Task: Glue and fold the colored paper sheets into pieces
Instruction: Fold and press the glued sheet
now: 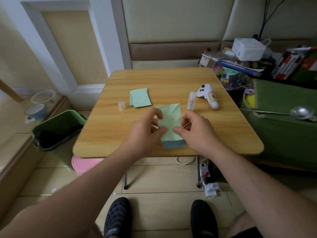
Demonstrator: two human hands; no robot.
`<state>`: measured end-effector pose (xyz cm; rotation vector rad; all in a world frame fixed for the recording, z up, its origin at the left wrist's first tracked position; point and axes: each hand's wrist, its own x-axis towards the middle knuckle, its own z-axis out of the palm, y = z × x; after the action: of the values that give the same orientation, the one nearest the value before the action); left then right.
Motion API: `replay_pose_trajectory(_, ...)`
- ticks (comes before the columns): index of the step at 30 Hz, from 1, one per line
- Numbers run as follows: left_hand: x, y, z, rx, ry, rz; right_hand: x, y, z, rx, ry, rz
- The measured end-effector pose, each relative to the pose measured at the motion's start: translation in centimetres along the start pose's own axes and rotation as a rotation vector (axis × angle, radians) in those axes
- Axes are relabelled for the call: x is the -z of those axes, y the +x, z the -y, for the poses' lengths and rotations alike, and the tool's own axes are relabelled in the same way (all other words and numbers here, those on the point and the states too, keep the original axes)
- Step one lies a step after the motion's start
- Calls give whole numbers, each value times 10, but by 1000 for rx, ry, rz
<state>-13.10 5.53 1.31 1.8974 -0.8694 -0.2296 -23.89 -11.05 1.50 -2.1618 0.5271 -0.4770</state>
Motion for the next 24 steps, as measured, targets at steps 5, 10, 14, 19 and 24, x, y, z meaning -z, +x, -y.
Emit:
replay_pose_trajectory(5, 0, -1, 0, 73, 104, 64, 12, -2, 2, 8, -78, 139)
replay_pose_trajectory(10, 0, -1, 4, 39, 147, 151, 20, -2, 0, -18, -90, 162)
replay_pose_trajectory(14, 0, 1, 4, -4, 247, 180, 19, -3, -2, -18, -128, 205)
replay_pose_trajectory(19, -1, 2, 6, 4, 255, 172, 17, -1, -3, -33, -141, 210)
replay_pose_trajectory(24, -2, 3, 7, 25, 238, 184, 17, 0, -4, -46, -168, 233)
